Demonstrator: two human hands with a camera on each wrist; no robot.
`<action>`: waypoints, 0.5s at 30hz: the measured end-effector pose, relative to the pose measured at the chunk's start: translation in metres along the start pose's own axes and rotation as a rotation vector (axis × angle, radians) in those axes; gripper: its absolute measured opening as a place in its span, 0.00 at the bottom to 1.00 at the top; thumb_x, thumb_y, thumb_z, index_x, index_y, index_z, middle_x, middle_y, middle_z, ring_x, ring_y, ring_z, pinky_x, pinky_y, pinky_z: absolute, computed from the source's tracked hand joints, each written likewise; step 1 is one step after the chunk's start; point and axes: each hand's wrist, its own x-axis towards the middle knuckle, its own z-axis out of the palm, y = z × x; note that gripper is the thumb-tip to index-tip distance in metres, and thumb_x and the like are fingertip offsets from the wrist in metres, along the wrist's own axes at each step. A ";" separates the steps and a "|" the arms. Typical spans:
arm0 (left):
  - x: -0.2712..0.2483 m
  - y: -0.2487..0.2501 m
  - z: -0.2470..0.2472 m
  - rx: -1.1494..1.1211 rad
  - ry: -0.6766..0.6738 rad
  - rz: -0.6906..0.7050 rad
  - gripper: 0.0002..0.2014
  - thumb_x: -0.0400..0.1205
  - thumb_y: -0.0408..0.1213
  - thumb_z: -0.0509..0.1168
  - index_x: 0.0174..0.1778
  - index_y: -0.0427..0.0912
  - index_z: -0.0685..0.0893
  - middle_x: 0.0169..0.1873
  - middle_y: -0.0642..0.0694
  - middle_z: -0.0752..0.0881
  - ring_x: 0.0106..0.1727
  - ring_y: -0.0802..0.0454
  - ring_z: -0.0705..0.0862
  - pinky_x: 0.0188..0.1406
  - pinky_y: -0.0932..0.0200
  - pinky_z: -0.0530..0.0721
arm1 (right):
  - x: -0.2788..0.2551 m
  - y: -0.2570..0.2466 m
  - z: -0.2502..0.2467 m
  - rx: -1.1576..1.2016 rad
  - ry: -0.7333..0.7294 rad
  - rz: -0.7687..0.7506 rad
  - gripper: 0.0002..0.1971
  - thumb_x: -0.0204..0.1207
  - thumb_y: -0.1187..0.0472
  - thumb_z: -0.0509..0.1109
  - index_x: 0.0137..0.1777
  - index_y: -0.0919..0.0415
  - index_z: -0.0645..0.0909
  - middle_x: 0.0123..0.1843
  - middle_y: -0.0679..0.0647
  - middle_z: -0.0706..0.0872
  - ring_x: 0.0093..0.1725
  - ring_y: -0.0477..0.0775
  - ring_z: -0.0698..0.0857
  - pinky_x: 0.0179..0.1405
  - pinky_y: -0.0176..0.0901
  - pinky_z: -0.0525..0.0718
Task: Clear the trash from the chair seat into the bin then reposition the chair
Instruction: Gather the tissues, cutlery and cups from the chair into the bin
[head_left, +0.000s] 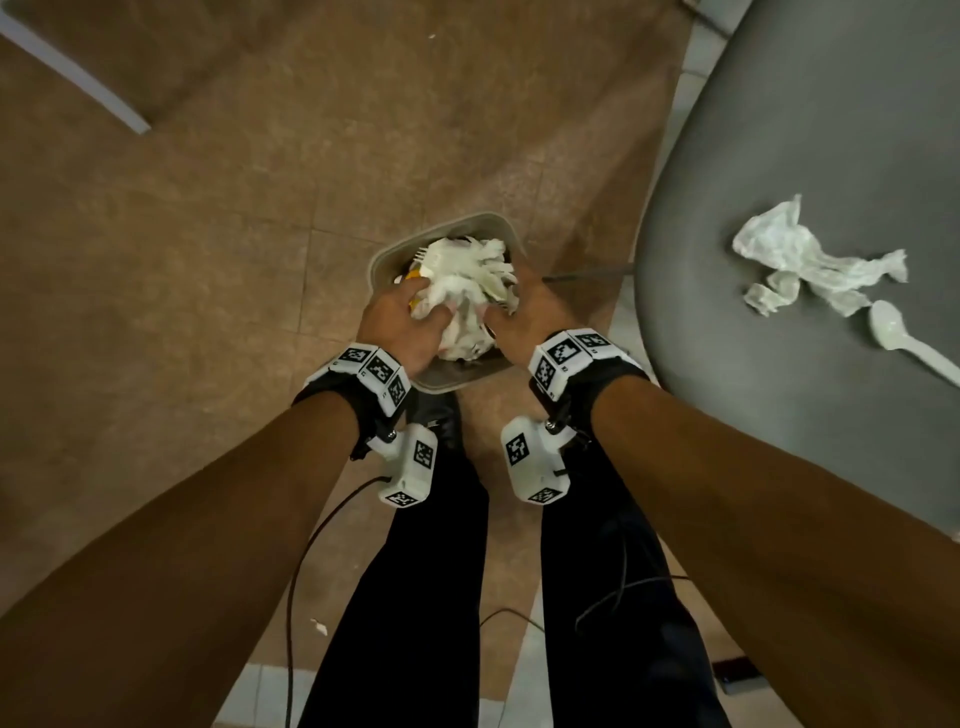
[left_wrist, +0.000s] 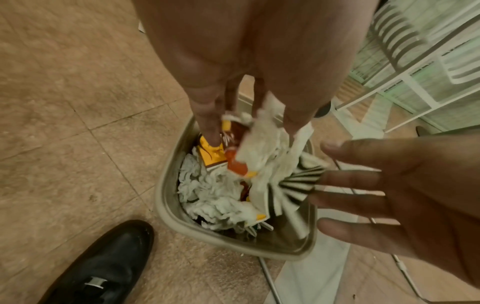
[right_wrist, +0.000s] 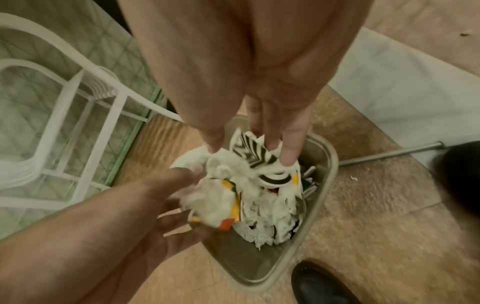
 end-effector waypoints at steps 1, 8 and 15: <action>0.002 0.001 -0.002 0.013 -0.006 -0.020 0.25 0.78 0.50 0.69 0.72 0.50 0.81 0.68 0.47 0.84 0.68 0.48 0.82 0.64 0.58 0.79 | 0.000 0.003 0.001 -0.012 0.009 0.006 0.36 0.82 0.57 0.69 0.87 0.48 0.57 0.75 0.54 0.82 0.72 0.57 0.82 0.62 0.35 0.74; -0.007 0.035 -0.012 0.087 -0.007 -0.014 0.19 0.81 0.37 0.66 0.69 0.44 0.82 0.64 0.43 0.86 0.63 0.44 0.84 0.61 0.59 0.79 | -0.030 -0.020 -0.028 0.026 0.016 0.013 0.29 0.80 0.60 0.67 0.81 0.54 0.67 0.71 0.54 0.84 0.70 0.59 0.83 0.66 0.41 0.78; -0.049 0.155 -0.019 0.143 -0.004 0.292 0.13 0.78 0.41 0.62 0.57 0.47 0.84 0.50 0.50 0.88 0.50 0.48 0.87 0.54 0.49 0.86 | -0.083 -0.048 -0.116 0.317 0.169 -0.196 0.11 0.78 0.59 0.64 0.57 0.48 0.82 0.49 0.52 0.91 0.49 0.56 0.91 0.55 0.59 0.90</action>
